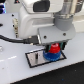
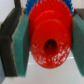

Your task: Insert the blue gear onto the right peg, followed by the red gear

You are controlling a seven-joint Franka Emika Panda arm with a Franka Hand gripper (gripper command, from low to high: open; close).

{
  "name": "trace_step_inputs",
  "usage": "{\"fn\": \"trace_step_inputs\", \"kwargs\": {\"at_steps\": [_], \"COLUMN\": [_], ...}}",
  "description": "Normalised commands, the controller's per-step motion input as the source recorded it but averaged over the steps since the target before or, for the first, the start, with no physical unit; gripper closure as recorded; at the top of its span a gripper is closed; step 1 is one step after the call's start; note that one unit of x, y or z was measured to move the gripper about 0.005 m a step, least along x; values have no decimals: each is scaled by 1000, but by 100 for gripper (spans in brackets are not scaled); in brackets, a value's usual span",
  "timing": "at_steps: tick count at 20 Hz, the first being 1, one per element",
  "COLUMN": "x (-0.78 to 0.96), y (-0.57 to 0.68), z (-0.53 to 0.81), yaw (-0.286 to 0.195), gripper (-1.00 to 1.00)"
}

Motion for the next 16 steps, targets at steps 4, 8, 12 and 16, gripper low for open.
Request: {"fn": "trace_step_inputs", "kwargs": {"at_steps": [4, 8, 12, 16], "x": [84, 192, 173, 167], "y": [-22, -133, -119, -38], "z": [-125, -79, -95, -84], "yaw": [0, 0, 0, 0], "gripper": [100, 100, 100, 100]}}
